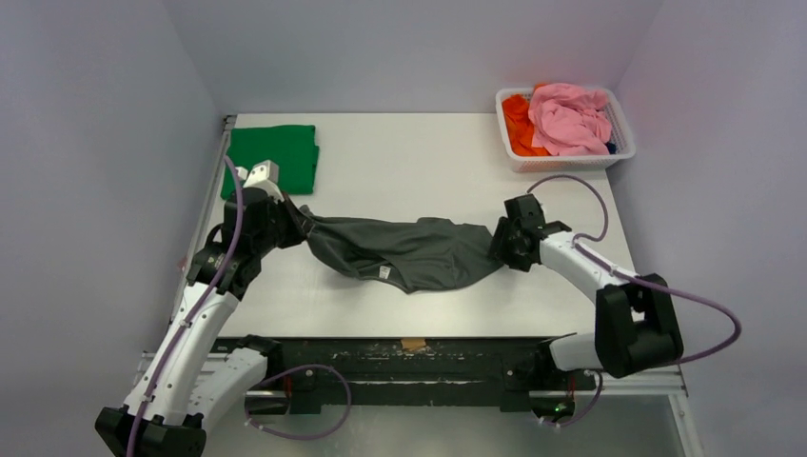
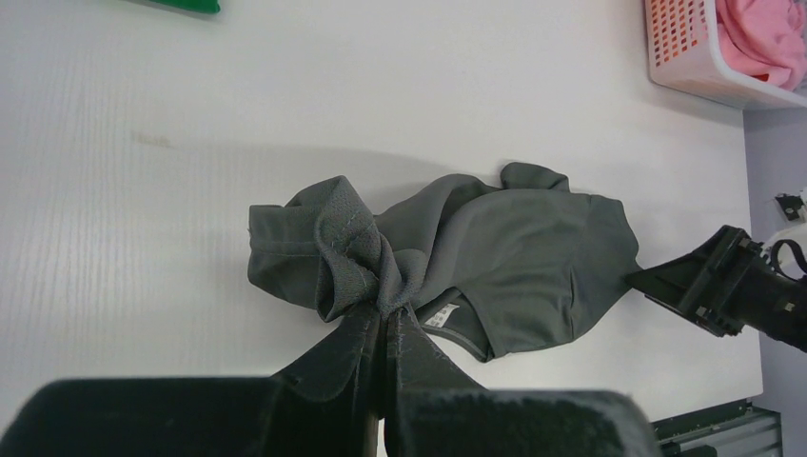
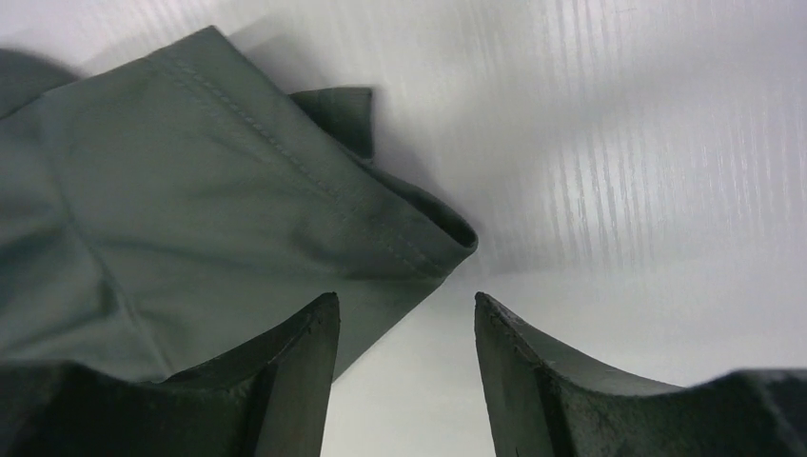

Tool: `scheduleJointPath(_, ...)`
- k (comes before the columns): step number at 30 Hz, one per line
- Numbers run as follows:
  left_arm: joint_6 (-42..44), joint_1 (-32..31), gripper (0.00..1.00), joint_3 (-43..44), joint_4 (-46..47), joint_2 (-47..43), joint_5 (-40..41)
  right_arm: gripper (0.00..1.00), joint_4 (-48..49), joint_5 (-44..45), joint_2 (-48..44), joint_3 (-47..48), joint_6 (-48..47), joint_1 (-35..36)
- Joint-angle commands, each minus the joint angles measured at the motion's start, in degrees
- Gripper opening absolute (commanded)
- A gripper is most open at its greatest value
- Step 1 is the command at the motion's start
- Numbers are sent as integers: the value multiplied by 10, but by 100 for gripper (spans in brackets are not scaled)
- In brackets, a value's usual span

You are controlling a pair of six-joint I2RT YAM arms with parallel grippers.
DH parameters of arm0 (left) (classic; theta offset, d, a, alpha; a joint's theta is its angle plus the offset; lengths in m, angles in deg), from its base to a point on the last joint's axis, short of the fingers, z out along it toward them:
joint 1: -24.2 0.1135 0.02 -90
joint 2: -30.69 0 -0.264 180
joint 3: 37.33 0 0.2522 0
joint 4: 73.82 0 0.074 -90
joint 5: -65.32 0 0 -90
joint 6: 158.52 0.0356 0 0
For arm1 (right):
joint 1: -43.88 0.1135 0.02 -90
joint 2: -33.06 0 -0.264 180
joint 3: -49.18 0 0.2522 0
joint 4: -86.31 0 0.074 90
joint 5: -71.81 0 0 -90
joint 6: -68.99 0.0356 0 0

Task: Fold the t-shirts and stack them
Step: Flatten out the tshirt

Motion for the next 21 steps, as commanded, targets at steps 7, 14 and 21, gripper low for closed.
scheduleJointPath(7, -14, 1, 0, -5, 17, -5, 14, 45, 61, 35, 101, 0, 20, 0)
scheduleJointPath(14, -14, 1, 0, -4, 12, -10, 15, 8, 127, 27, 118, 6, 4, 0)
scheduleJointPath(21, -11, 1, 0, 4, 1, -18, 35, 0, 164, 14, 28, -9, -22, 0)
